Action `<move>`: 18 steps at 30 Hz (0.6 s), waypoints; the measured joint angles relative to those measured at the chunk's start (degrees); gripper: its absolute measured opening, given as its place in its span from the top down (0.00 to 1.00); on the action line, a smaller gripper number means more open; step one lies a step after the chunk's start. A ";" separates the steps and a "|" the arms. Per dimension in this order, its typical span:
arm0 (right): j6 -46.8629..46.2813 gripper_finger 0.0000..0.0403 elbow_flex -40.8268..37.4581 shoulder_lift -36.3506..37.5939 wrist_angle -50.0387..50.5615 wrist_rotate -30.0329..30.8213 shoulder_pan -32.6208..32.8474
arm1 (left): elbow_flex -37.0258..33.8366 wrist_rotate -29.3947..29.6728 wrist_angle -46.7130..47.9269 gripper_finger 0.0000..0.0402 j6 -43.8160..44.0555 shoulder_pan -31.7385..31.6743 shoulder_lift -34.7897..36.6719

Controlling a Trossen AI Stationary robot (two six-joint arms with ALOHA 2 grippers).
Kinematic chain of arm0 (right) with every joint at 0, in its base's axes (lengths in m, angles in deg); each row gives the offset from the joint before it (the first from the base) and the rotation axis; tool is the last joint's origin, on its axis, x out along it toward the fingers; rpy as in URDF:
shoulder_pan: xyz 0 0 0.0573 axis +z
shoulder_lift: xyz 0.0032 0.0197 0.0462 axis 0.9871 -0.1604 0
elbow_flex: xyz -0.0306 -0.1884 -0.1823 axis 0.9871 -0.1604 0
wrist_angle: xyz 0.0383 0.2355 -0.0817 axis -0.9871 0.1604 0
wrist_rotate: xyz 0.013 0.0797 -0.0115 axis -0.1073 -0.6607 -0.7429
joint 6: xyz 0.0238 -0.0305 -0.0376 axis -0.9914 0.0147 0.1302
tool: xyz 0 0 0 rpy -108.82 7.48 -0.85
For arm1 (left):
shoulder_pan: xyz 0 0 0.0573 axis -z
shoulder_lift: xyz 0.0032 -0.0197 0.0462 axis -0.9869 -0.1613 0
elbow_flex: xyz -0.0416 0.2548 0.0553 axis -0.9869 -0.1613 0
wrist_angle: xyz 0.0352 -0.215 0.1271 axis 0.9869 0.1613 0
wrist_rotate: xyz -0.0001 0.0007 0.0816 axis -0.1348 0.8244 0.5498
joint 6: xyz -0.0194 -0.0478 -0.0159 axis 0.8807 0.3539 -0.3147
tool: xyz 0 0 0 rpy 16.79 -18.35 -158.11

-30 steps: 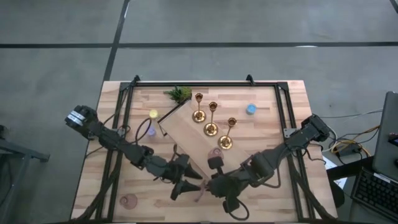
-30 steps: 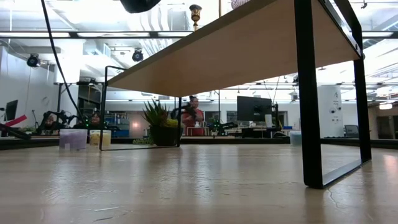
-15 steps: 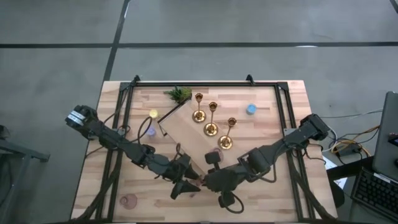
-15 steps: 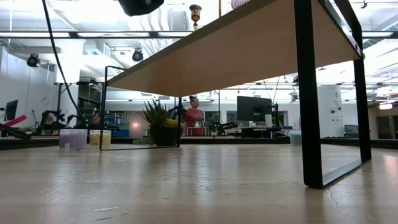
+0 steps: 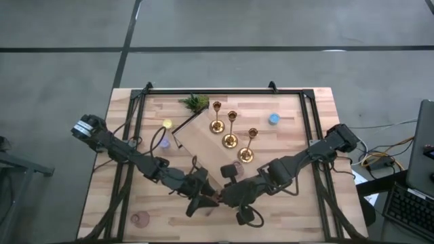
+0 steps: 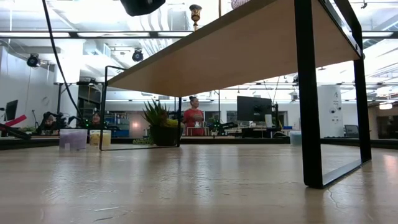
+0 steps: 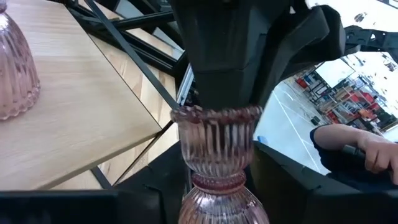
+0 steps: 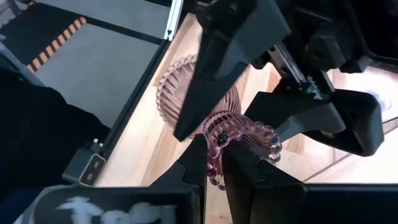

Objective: Pick & Place candle stick holders
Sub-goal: Put the right pink glass candle holder on the shelf aligned with the other pink glass candle holder

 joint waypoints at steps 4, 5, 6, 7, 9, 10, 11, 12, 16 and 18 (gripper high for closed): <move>0.17 0.94 0.00 0.00 -0.16 0.15 0.02 | 0.00 -0.17 0.21 0.65 -0.25 -0.05 0.00; 0.24 0.94 0.00 0.00 -0.29 0.15 0.03 | 0.00 -0.34 0.23 0.66 -0.42 -0.05 0.00; 0.36 0.94 0.00 0.00 -0.45 0.22 0.02 | 0.00 -0.43 0.27 0.67 -0.58 -0.03 0.00; 0.47 0.94 0.00 0.00 -0.54 0.54 0.06 | 0.00 -0.51 0.31 0.67 -0.82 -0.02 0.00; 0.46 0.94 0.00 0.00 -0.51 1.45 0.13 | 0.00 -0.51 0.36 0.67 -1.56 -0.01 0.00; 0.45 0.94 0.00 0.00 -0.53 1.53 0.13 | -0.02 -0.50 0.37 0.66 -1.87 -0.01 0.00; 0.44 0.94 0.00 0.00 -0.57 1.53 0.13 | -0.02 -0.48 0.40 0.66 -2.11 -0.01 0.00; 0.40 0.94 0.00 0.00 -0.59 1.53 0.13 | -0.04 -0.48 0.42 0.66 -2.31 -0.01 0.00; -1.93 0.89 0.00 0.00 -0.94 1.52 0.11 | -0.06 -0.50 0.47 0.67 -3.07 0.01 0.00; -2.84 0.85 0.00 0.06 -0.94 1.57 0.11 | -0.10 -0.67 0.77 0.67 -4.11 0.05 0.00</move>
